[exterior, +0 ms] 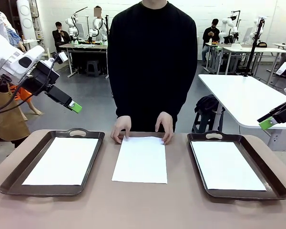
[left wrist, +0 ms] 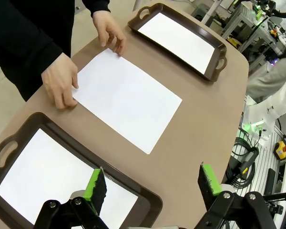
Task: Sort the A4 documents.
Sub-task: Receive the A4 Paper.
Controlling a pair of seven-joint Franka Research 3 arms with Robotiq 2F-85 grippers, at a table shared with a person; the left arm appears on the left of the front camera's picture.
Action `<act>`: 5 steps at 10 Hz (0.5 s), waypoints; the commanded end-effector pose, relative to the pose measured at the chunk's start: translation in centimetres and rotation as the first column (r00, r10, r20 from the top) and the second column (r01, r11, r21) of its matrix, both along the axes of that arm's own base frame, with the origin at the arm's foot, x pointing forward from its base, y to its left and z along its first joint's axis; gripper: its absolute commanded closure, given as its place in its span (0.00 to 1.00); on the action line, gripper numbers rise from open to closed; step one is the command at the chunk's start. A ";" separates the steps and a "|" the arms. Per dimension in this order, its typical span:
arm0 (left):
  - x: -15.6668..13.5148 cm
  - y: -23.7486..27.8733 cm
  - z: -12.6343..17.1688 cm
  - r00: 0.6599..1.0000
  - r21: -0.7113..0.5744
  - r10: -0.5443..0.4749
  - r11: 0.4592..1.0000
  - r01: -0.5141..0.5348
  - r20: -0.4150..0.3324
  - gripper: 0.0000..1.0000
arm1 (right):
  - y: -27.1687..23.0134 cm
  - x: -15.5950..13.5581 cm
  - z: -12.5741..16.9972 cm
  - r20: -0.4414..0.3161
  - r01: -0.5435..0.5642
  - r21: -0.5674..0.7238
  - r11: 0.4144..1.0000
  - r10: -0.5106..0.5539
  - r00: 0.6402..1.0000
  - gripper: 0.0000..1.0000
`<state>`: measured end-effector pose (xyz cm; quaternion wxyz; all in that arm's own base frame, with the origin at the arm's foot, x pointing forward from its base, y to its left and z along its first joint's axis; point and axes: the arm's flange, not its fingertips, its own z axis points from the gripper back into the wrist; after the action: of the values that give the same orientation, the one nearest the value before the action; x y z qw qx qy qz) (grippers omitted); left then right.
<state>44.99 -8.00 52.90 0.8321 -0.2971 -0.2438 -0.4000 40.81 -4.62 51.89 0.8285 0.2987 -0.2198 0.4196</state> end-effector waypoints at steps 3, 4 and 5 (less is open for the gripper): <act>0.0 0.1 0.0 1.000 -0.003 -0.003 1.000 0.003 -0.002 0.00 | 0.0 -0.1 0.0 -0.001 -0.006 -0.003 1.000 0.006 1.000 0.00; 0.0 0.1 0.0 1.000 -0.003 -0.003 1.000 0.003 -0.002 0.00 | 0.0 -0.1 0.0 -0.001 -0.006 -0.003 1.000 0.006 1.000 0.00; 0.0 0.1 0.0 1.000 -0.003 -0.003 1.000 0.003 -0.002 0.00 | 0.0 -0.1 0.0 -0.001 -0.006 -0.003 1.000 0.006 1.000 0.00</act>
<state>44.99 -8.00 52.90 0.8321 -0.2971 -0.2438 -0.3999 40.81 -4.62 51.89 0.8285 0.2987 -0.2198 0.4196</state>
